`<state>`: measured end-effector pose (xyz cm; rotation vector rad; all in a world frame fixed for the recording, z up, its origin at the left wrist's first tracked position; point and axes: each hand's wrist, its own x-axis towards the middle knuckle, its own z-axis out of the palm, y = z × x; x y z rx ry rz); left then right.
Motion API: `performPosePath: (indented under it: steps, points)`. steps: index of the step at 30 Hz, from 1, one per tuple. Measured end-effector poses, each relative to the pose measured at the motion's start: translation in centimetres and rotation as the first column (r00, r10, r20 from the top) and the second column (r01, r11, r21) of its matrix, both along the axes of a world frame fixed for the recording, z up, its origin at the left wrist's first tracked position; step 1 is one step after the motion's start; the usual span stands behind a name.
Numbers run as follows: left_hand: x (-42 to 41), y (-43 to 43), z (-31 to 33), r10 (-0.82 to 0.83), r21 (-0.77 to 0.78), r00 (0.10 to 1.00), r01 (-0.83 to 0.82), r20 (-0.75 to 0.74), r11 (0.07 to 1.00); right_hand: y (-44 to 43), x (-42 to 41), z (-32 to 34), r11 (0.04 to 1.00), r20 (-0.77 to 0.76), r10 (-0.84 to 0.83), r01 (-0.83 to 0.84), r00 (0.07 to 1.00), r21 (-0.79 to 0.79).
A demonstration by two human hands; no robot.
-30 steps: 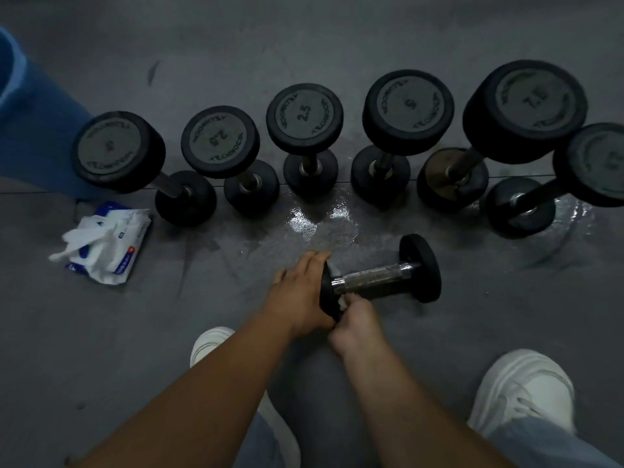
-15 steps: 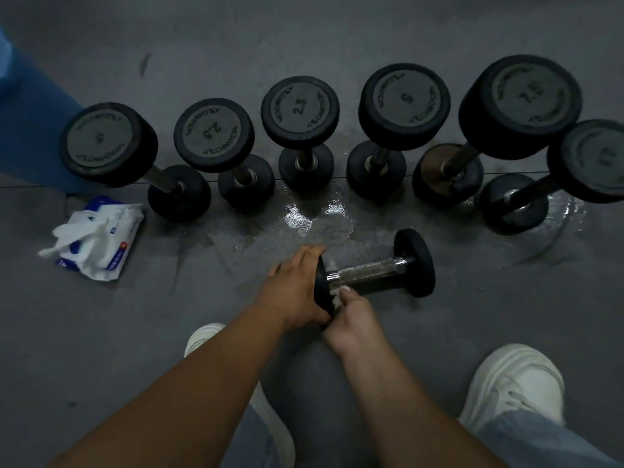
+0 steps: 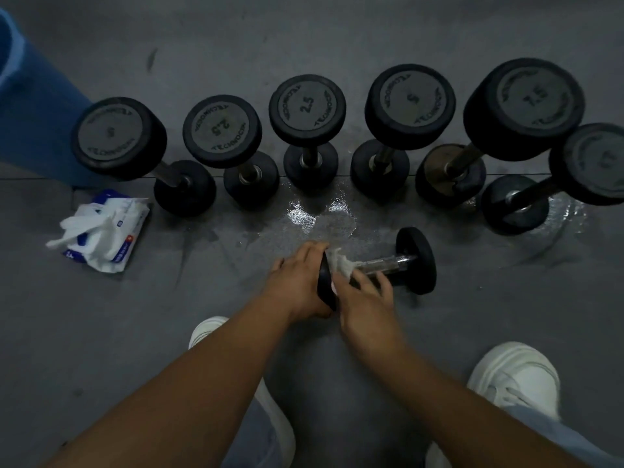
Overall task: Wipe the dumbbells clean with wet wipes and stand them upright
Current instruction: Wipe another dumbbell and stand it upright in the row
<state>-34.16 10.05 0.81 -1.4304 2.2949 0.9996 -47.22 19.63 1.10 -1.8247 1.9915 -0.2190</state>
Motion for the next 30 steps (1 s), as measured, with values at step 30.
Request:
performPosePath:
  steps: [30]
  points:
    - [-0.2,-0.5,0.7,0.017,0.043,1.0,-0.016,-0.016,0.999,-3.2,2.3,-3.2,0.261,0.373,-0.788,0.283,-0.489,0.923]
